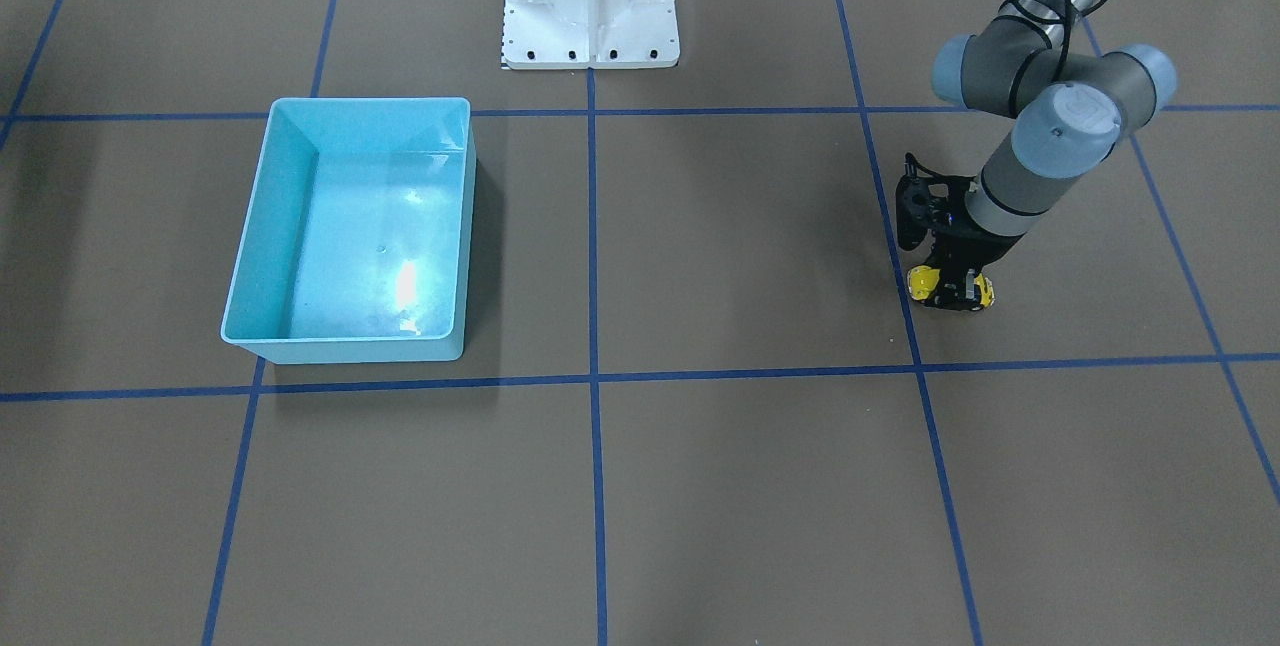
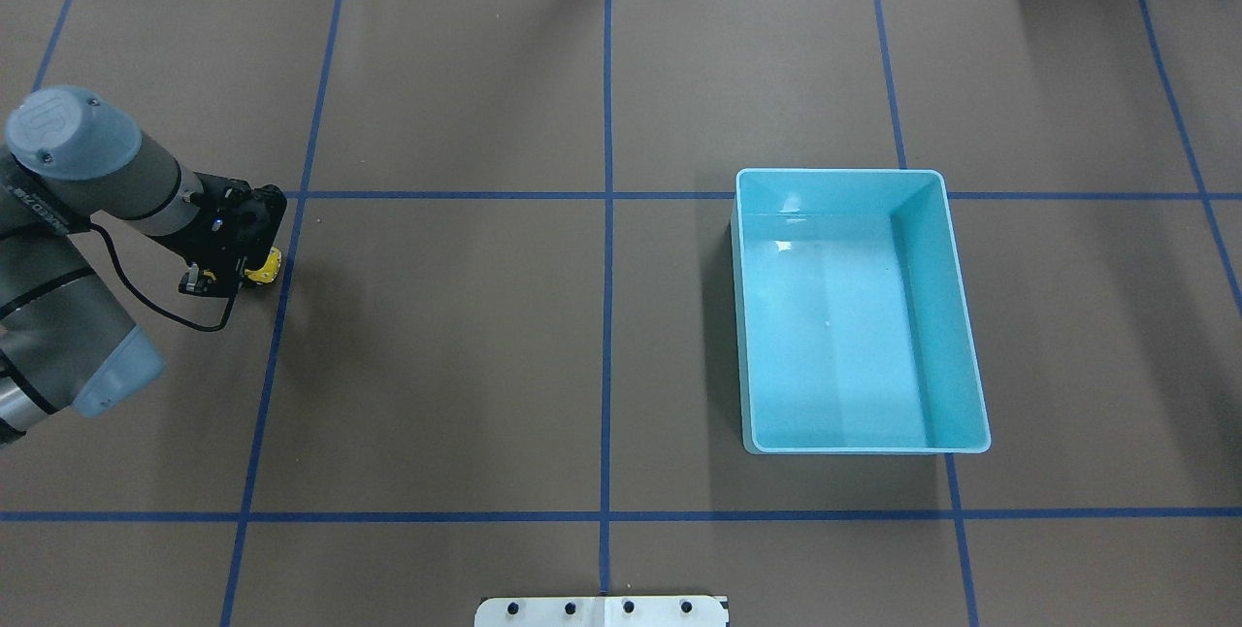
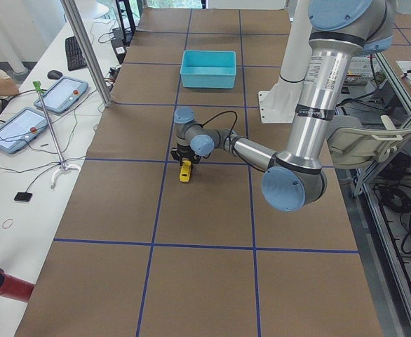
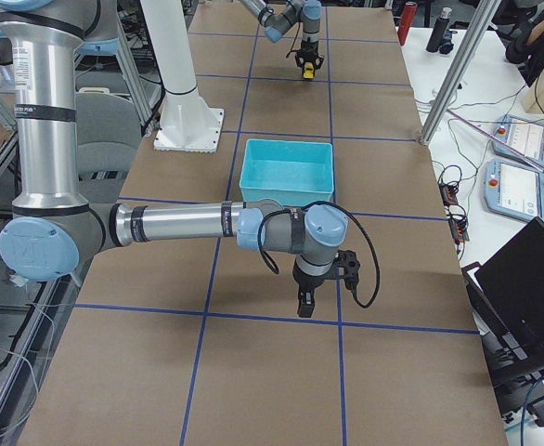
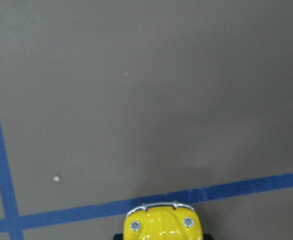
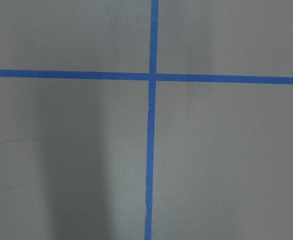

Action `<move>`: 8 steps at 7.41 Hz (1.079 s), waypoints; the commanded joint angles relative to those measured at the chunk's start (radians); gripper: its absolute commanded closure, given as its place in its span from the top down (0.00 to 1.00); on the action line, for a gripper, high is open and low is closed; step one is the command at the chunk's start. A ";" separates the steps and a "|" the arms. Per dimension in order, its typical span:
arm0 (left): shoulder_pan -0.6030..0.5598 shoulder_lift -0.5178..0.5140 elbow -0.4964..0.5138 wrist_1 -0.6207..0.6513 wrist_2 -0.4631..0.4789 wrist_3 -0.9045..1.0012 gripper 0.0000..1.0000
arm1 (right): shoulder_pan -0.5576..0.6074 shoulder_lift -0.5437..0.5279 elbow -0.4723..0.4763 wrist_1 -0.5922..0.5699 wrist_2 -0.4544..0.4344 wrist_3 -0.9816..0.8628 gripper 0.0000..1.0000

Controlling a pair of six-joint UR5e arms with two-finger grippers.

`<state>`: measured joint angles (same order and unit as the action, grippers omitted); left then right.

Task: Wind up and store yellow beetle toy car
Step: 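Continue pulling the car back with the left gripper to wind it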

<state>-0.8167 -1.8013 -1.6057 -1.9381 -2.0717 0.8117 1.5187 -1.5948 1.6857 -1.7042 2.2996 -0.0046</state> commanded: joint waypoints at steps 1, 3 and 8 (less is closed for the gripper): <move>-0.015 0.017 0.000 -0.012 -0.016 0.020 0.00 | 0.000 -0.001 0.000 0.000 0.001 0.000 1.00; -0.027 0.035 0.001 -0.015 -0.016 0.047 0.00 | 0.000 -0.001 0.000 0.000 0.003 0.000 1.00; -0.047 0.068 0.009 -0.021 -0.030 0.098 0.00 | 0.000 -0.005 0.000 0.000 0.003 0.000 1.00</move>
<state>-0.8624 -1.7395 -1.6005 -1.9581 -2.1008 0.8974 1.5186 -1.5978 1.6858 -1.7043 2.3025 -0.0046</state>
